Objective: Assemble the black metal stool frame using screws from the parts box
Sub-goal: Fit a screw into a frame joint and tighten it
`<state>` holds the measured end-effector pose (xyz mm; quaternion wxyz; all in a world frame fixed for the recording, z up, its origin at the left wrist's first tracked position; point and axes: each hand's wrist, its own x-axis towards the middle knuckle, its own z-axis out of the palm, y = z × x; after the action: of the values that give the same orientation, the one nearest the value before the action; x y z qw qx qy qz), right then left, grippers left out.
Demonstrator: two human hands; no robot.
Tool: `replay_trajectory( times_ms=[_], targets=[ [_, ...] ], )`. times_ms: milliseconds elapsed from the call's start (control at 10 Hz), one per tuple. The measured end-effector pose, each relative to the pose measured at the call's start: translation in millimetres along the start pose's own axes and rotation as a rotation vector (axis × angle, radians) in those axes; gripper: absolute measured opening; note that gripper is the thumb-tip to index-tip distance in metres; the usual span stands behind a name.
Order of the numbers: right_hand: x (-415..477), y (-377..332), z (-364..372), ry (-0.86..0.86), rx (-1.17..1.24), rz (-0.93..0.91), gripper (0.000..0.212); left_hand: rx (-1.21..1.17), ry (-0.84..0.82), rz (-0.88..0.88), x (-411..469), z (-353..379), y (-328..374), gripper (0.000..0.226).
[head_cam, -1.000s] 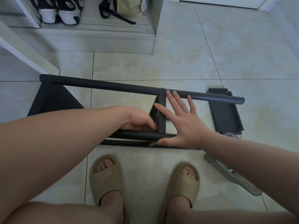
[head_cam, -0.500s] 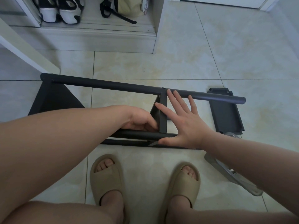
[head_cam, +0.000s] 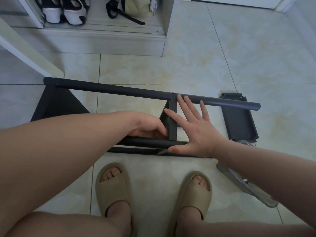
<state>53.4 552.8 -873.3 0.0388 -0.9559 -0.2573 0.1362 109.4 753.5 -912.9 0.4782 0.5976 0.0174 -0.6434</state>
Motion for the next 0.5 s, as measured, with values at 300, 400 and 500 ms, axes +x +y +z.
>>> replay_trajectory(
  times_ms=[300, 400, 500],
  targets=[
    [0.4, -0.3, 0.0, 0.0, 0.004, 0.003, 0.109, 0.034, 0.031, 0.006, 2.3, -0.4, -0.8, 0.032],
    [0.7, -0.7, -0.3, -0.003, 0.004, 0.006, 0.11, 0.004, -0.005, 0.007, 3.0, -2.1, -2.8, 0.026],
    [0.5, -1.1, -0.6, -0.01, -0.003, 0.007, 0.11, 0.071, 0.07, 0.011, 3.8, 1.2, -1.2, 0.02]
  ],
)
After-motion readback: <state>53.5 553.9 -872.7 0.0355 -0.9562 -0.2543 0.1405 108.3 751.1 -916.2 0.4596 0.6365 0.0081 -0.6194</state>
